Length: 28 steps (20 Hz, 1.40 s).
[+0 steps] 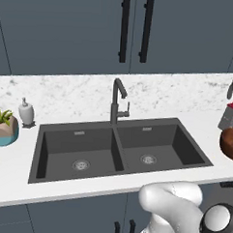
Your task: Pick the avocado from the sink and place it in the bowl. Then pick the bowl and place it in the microwave. Then close the microwave door and press the start button.
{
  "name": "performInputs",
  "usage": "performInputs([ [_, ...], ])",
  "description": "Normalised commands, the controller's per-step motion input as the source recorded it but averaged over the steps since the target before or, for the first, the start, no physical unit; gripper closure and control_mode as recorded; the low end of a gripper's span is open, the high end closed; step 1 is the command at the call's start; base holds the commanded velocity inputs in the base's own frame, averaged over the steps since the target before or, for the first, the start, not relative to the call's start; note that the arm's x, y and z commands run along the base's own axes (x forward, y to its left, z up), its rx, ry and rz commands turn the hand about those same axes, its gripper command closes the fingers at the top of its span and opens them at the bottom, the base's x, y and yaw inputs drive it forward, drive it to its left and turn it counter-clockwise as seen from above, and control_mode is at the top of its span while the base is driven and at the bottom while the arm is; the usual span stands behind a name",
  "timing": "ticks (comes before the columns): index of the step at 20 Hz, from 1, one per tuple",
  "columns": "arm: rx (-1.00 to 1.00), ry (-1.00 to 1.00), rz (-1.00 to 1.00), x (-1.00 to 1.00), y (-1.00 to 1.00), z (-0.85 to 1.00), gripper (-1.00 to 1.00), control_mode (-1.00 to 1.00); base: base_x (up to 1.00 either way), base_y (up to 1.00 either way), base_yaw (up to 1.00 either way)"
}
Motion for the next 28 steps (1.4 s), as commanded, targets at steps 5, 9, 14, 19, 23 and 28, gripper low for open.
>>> performInputs([
  [5, 0.00, 0.00, 0.00, 0.41, -0.53, -0.35, 1.00, -1.00, 0.00, 0.00, 0.00],
  [9, 0.00, 0.00, 0.00, 0.46, -0.30, -0.44, 1.00, -1.00, 0.00, 0.00, 0.00],
  [14, 0.00, 0.00, 0.00, 0.56, -0.17, -0.42, 1.00, -1.00, 0.00, 0.00, 0.00],
  [19, 0.00, 0.00, 0.00, 0.47, -0.20, -0.30, 1.00, -1.00, 0.00, 0.00, 0.00],
  [23, 0.00, 0.00, 0.00, 0.28, -0.28, -0.26, 1.00, -1.00, 0.00, 0.00, 0.00],
  [28, 0.00, 0.01, 0.01, 0.16, -0.13, -0.49, 1.00, -1.00, 0.00, 0.00, 0.00],
])
